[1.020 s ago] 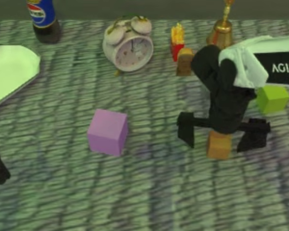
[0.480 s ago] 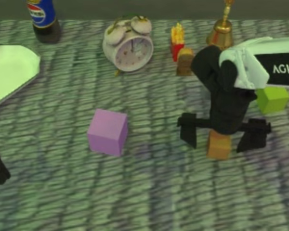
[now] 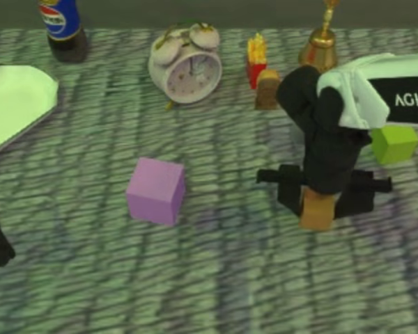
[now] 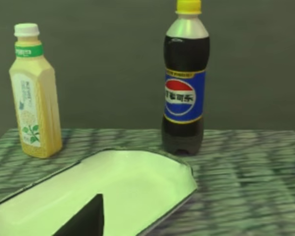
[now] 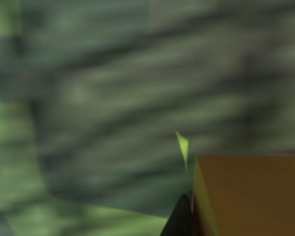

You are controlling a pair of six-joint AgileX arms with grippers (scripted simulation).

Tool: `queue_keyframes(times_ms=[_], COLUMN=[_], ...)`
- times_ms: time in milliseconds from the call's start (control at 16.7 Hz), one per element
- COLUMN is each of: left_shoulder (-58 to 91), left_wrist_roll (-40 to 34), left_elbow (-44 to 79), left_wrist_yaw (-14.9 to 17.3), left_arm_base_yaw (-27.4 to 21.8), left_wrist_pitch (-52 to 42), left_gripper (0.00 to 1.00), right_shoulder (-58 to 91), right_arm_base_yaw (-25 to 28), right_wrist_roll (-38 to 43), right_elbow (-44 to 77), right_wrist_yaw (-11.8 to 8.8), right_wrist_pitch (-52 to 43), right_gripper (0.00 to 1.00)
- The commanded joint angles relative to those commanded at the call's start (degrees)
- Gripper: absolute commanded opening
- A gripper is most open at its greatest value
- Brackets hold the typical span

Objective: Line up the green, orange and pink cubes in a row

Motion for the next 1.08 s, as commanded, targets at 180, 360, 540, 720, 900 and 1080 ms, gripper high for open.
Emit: queue_keyframes(times_ms=[180, 360, 540, 720, 900, 1080], left_shoulder=[0.0, 0.0, 0.0, 0.0, 0.0, 0.0], left_wrist_roll=[0.0, 0.0, 0.0, 0.0, 0.0, 0.0], left_elbow=[0.0, 0.0, 0.0, 0.0, 0.0, 0.0], left_wrist_yaw=[0.0, 0.0, 0.0, 0.0, 0.0, 0.0], left_arm_base_yaw=[0.0, 0.0, 0.0, 0.0, 0.0, 0.0], left_wrist_pitch=[0.0, 0.0, 0.0, 0.0, 0.0, 0.0], left_gripper=[1.00, 1.00, 1.00, 1.00, 1.00, 1.00], right_shoulder=[0.0, 0.0, 0.0, -2.4, -4.3, -6.6], right_arm_base_yaw=[0.0, 0.0, 0.0, -0.1, -0.1, 0.2], right_wrist_roll=[0.0, 0.0, 0.0, -0.6, -0.4, -0.6], right_elbow=[0.0, 0.0, 0.0, 1.3, 4.6, 8.0], right_wrist_yaw=[0.0, 0.0, 0.0, 1.0, 1.0, 1.0], right_wrist_pitch=[0.0, 0.0, 0.0, -2.2, -7.6, -13.7], right_gripper=[0.00, 0.00, 0.00, 0.00, 0.00, 0.00])
